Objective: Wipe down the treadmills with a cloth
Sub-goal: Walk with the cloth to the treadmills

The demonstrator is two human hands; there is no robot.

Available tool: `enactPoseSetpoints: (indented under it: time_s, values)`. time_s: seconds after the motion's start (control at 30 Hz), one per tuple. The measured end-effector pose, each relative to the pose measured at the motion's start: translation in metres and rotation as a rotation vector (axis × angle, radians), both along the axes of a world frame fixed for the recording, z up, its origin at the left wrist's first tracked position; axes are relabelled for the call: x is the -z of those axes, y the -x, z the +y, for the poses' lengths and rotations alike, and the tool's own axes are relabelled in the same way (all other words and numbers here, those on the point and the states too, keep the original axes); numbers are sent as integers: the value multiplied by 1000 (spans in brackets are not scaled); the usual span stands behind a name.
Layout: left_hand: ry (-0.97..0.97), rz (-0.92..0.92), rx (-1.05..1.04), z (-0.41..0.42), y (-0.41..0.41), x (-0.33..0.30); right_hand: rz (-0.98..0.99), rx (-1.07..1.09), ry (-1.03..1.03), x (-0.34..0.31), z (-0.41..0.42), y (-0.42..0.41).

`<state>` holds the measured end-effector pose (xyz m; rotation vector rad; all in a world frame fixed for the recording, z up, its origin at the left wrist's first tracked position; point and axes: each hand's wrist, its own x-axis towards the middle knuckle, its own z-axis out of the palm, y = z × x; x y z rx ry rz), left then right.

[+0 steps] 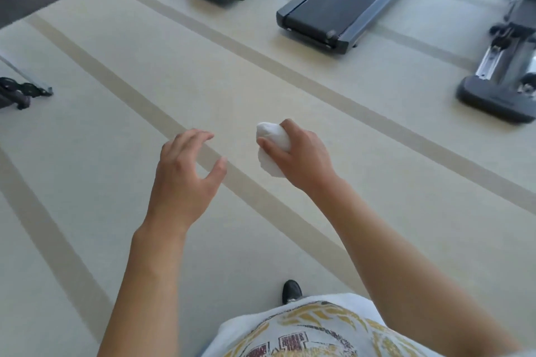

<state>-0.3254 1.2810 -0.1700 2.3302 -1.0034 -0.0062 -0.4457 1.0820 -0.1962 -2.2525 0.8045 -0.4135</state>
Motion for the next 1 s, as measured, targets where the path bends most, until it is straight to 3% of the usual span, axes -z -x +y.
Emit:
enactPoseSetpoints:
  time_s: [0.53, 1.0]
  values:
    - [10, -35, 430, -218, 1, -8, -25, 454, -3, -7, -147, 91]
    - [132, -52, 590, -359, -131, -54, -50, 583, 152, -74, -254, -19]
